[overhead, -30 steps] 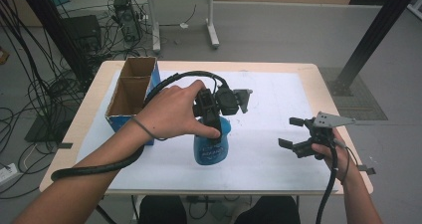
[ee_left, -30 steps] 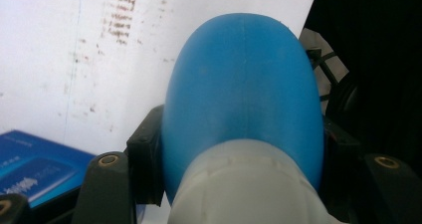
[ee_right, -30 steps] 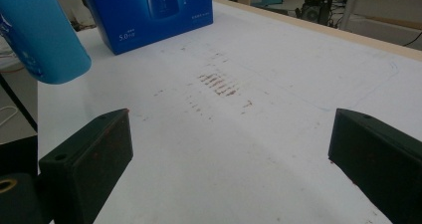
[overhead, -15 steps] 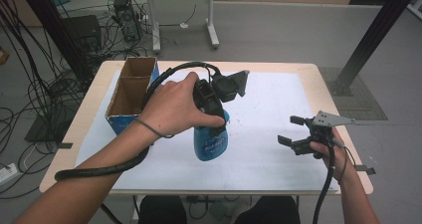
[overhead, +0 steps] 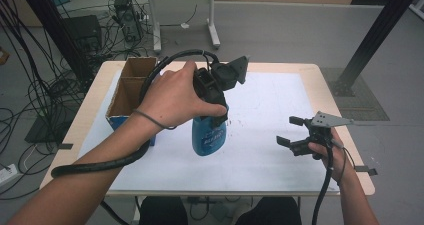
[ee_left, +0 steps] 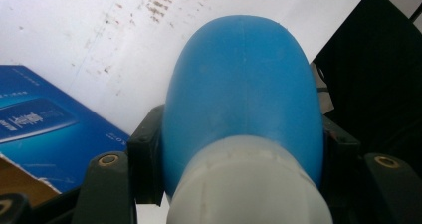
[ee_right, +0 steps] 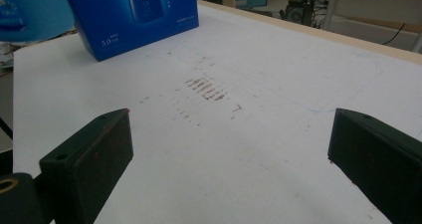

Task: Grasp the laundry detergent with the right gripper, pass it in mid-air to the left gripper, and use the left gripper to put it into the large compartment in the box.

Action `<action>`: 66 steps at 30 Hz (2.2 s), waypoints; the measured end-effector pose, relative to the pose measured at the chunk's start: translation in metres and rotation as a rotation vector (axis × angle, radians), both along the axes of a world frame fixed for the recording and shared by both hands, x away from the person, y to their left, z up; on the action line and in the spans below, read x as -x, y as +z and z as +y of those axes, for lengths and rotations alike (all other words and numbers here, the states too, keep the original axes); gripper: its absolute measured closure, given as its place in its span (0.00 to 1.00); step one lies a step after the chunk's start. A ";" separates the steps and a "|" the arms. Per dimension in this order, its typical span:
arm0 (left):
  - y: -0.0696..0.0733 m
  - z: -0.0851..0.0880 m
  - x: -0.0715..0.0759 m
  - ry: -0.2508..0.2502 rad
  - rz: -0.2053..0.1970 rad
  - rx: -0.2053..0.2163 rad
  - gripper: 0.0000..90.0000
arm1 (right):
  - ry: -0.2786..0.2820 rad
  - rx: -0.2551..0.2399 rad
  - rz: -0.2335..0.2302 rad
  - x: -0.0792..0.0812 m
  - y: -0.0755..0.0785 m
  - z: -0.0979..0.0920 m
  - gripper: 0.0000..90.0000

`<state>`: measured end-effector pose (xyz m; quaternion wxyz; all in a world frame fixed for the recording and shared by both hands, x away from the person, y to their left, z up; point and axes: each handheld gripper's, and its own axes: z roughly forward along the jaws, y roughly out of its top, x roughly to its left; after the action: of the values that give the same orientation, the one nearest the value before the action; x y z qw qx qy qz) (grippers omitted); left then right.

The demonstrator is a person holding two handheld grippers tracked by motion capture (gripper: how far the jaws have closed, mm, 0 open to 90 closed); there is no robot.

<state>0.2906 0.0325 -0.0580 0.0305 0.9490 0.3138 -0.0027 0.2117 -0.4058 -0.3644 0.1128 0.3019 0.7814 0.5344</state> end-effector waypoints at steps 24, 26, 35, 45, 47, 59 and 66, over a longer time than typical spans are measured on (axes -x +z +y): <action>0.059 0.008 -0.019 0.074 -0.009 -0.007 0.42 | -0.008 -0.017 -0.020 0.005 0.005 0.001 0.04; 0.064 0.010 -0.023 0.087 -0.009 -0.006 0.42 | -0.007 -0.017 -0.020 0.005 0.005 0.002 0.04; 0.084 0.020 -0.033 0.134 -0.013 0.005 0.42 | -0.008 -0.020 -0.017 0.004 0.004 0.004 0.04; 0.100 0.029 -0.043 0.162 -0.004 0.027 0.42 | -0.008 -0.028 -0.016 0.004 0.002 0.005 0.04; 0.104 0.031 -0.047 0.174 0.001 0.026 0.42 | -0.011 -0.032 -0.014 0.004 0.000 0.005 0.04; 0.110 0.056 -0.065 0.268 0.001 0.027 0.42 | -0.011 -0.036 -0.014 0.003 -0.002 0.005 0.04; 0.111 0.072 -0.075 0.337 0.002 0.023 0.42 | -0.010 -0.039 -0.014 0.003 -0.002 0.006 0.04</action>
<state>0.3651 0.1047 0.0529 0.0413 0.8825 0.4685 -0.0021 0.2089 -0.3997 -0.3665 0.1151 0.3042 0.7684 0.5511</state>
